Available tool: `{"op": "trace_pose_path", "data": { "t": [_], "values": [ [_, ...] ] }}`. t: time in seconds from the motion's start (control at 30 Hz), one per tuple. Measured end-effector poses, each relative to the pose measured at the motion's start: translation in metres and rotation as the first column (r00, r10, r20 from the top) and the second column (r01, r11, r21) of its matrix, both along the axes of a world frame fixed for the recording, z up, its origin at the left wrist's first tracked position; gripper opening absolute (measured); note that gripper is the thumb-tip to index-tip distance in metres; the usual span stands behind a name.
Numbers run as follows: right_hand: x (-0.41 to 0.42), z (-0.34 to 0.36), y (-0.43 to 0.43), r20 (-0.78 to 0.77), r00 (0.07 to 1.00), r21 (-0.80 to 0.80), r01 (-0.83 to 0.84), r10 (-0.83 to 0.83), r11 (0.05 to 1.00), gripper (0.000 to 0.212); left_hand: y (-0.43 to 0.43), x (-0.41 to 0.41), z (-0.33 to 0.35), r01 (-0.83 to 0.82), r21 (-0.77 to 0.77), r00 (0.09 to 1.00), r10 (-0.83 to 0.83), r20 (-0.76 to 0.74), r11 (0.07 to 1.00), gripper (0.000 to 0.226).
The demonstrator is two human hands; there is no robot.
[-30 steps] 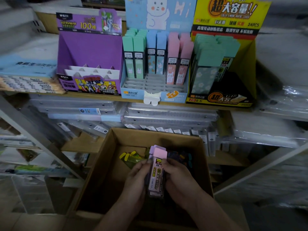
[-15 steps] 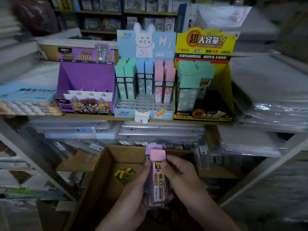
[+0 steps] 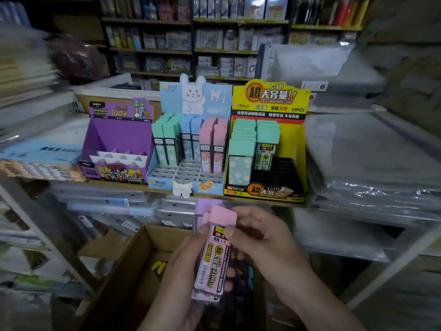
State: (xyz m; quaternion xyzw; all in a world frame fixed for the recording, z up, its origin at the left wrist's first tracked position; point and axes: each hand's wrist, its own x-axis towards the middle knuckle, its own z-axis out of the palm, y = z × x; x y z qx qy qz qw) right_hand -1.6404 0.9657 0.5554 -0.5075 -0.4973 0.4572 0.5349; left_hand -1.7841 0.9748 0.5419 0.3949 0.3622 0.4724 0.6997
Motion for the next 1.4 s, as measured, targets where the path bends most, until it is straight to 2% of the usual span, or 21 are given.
{"op": "trace_pose_path", "data": {
  "t": [0.07,0.13,0.2,0.37,0.47,0.63,0.73,0.93,1.2,1.4],
  "values": [
    [0.017,0.0,0.001,0.008,1.0,0.018,0.007,-0.007,1.0,0.022,-0.008,0.005,0.008,0.089,-0.036,0.996,-0.088,0.035,0.995,0.045],
    [0.031,0.015,0.006,0.043,0.999,0.037,-0.011,0.009,0.999,0.021,-0.002,0.011,0.009,0.032,-0.103,0.998,-0.026,0.061,0.994,0.056],
    [0.042,0.029,0.007,0.084,0.995,0.064,-0.063,0.058,0.996,0.02,-0.002,0.017,0.012,0.033,-0.048,0.995,-0.028,0.1,0.998,0.059],
    [0.07,0.065,0.012,0.135,0.987,0.155,-0.106,0.085,0.982,0.021,0.0,0.043,0.031,-0.013,0.037,0.987,0.007,0.161,0.999,0.044],
    [0.092,0.087,0.021,0.109,0.992,0.277,-0.088,0.059,0.957,0.019,0.003,0.057,0.042,-0.06,0.052,0.983,0.05,0.178,0.997,0.05],
    [0.123,0.121,0.05,0.113,0.991,0.412,0.017,-0.069,0.911,0.017,0.012,0.069,0.056,-0.117,0.12,0.98,0.096,0.174,0.986,0.039],
    [0.132,0.131,0.073,0.173,0.972,0.415,0.074,-0.158,0.907,0.015,0.019,0.07,0.058,-0.121,0.119,0.973,0.094,0.209,0.985,0.045],
    [0.137,0.122,0.104,0.289,0.925,0.419,0.11,-0.247,0.901,0.011,0.031,0.071,0.057,-0.136,0.143,0.969,0.102,0.224,0.98,0.037],
    [0.139,0.1,0.109,0.337,0.898,0.47,0.098,-0.282,0.877,0.012,0.043,0.066,0.053,-0.176,0.159,0.978,0.155,0.138,0.971,0.039],
    [0.142,0.097,0.106,0.386,0.888,0.447,0.058,-0.251,0.893,0.012,0.047,0.064,0.05,-0.181,0.138,0.978,0.163,0.132,0.974,0.039]
  ]
}}
